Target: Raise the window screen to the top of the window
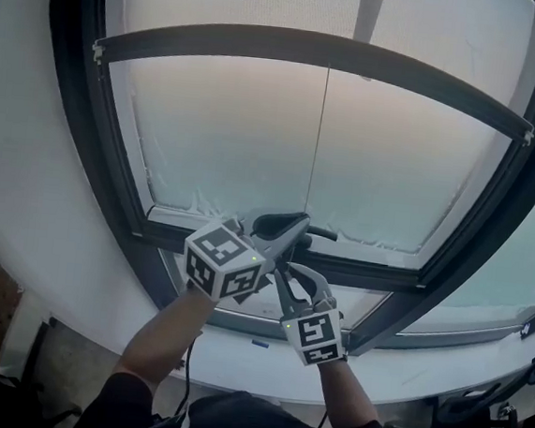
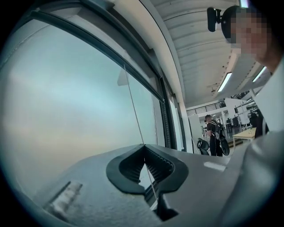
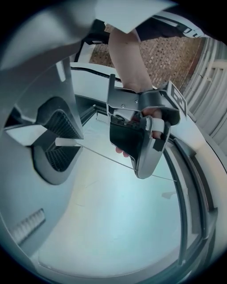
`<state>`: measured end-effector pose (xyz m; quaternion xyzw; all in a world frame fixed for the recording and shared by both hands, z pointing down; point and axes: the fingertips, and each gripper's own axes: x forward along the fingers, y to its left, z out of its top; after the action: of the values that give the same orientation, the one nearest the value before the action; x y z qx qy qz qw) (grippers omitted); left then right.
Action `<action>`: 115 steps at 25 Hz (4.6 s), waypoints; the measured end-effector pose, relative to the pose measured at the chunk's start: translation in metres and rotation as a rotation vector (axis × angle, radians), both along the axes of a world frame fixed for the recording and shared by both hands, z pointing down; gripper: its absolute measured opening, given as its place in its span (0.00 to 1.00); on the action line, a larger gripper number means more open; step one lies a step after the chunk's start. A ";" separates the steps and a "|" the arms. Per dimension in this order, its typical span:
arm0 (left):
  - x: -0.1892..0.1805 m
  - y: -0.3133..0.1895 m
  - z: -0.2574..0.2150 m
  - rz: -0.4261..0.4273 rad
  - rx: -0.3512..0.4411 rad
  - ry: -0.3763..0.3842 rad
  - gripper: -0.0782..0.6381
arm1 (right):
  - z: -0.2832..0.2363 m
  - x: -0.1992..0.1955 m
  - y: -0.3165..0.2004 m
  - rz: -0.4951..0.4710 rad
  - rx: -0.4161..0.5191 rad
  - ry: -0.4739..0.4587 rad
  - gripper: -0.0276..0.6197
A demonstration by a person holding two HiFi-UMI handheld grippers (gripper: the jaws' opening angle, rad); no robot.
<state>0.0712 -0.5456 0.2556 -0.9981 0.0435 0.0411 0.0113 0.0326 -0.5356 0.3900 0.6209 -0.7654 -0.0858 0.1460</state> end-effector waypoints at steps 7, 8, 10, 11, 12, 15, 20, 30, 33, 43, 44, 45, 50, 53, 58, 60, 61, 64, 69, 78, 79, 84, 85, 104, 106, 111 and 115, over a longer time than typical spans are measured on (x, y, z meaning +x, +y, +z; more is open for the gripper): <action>-0.005 -0.012 -0.061 -0.015 0.037 0.102 0.14 | -0.058 0.013 -0.012 0.005 0.087 0.012 0.13; -0.006 -0.013 -0.064 -0.028 0.050 0.108 0.16 | -0.060 0.013 -0.014 0.002 0.086 0.016 0.13; -0.009 -0.016 -0.065 -0.060 0.076 0.109 0.21 | -0.061 0.010 -0.017 -0.004 0.085 0.024 0.13; -0.010 -0.016 -0.062 -0.071 0.083 0.105 0.21 | -0.060 0.009 -0.017 -0.005 0.087 0.027 0.13; -0.011 -0.015 -0.057 -0.076 0.086 0.097 0.22 | -0.060 0.009 -0.017 -0.006 0.091 0.028 0.13; -0.012 -0.012 -0.040 -0.067 0.079 0.079 0.22 | -0.062 0.007 -0.018 -0.007 0.104 0.031 0.13; -0.009 -0.010 -0.023 -0.041 0.057 0.063 0.22 | -0.082 0.010 -0.023 -0.007 0.157 0.024 0.13; -0.010 -0.014 -0.026 -0.055 0.063 0.070 0.22 | -0.128 0.024 -0.031 0.021 0.227 0.034 0.13; -0.008 -0.020 -0.037 -0.051 0.069 0.083 0.22 | -0.139 0.025 -0.037 0.024 0.245 0.043 0.13; -0.011 -0.027 -0.073 -0.062 0.100 0.154 0.22 | -0.177 0.025 -0.044 0.031 0.318 0.076 0.13; -0.010 -0.027 -0.076 -0.063 0.106 0.156 0.22 | -0.180 0.025 -0.045 0.032 0.326 0.076 0.13; -0.010 -0.027 -0.079 -0.063 0.112 0.154 0.22 | -0.183 0.025 -0.044 0.033 0.329 0.078 0.13; -0.004 -0.024 -0.090 -0.055 0.161 0.112 0.22 | -0.191 0.027 -0.041 0.042 0.330 0.078 0.13; -0.002 -0.020 -0.098 -0.045 0.165 0.127 0.22 | -0.200 0.030 -0.037 0.056 0.357 0.084 0.13; -0.005 -0.019 -0.121 -0.036 0.144 0.200 0.22 | -0.226 0.029 -0.035 0.053 0.387 0.108 0.13; -0.009 -0.019 -0.130 -0.041 0.148 0.220 0.22 | -0.236 0.027 -0.035 0.049 0.399 0.120 0.13; -0.010 -0.019 -0.134 -0.043 0.155 0.226 0.22 | -0.240 0.025 -0.035 0.048 0.403 0.125 0.13; -0.017 -0.020 -0.143 -0.054 0.178 0.231 0.22 | -0.247 0.018 -0.036 0.041 0.409 0.142 0.13; -0.035 -0.025 -0.149 -0.092 0.175 0.260 0.22 | -0.245 0.012 -0.034 0.053 0.448 0.171 0.13; -0.054 -0.035 -0.114 -0.116 0.096 0.259 0.22 | -0.222 0.009 -0.026 0.111 0.473 0.088 0.31; -0.056 -0.037 -0.107 -0.121 0.083 0.257 0.22 | -0.216 0.011 -0.025 0.111 0.472 0.066 0.31; -0.077 -0.043 -0.058 -0.151 0.019 0.248 0.22 | -0.171 0.026 -0.011 0.120 0.468 0.001 0.27; -0.082 -0.044 -0.048 -0.158 0.010 0.252 0.22 | -0.161 0.028 -0.007 0.124 0.459 -0.019 0.24; -0.149 -0.037 0.100 -0.263 -0.123 0.237 0.12 | -0.017 0.075 0.105 0.377 0.276 -0.258 0.05; -0.151 -0.030 0.112 -0.268 -0.150 0.225 0.12 | -0.006 0.078 0.121 0.386 0.269 -0.288 0.05; -0.158 -0.009 0.129 -0.325 -0.167 0.207 0.12 | 0.016 0.094 0.169 0.383 0.263 -0.340 0.05; -0.155 0.024 0.134 -0.382 -0.181 0.224 0.12 | 0.025 0.116 0.214 0.370 0.250 -0.365 0.05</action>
<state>-0.0843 -0.5218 0.3898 -0.9579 0.2361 0.1446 -0.0757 0.1486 -0.3212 0.4155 0.7685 -0.6360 -0.0383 -0.0588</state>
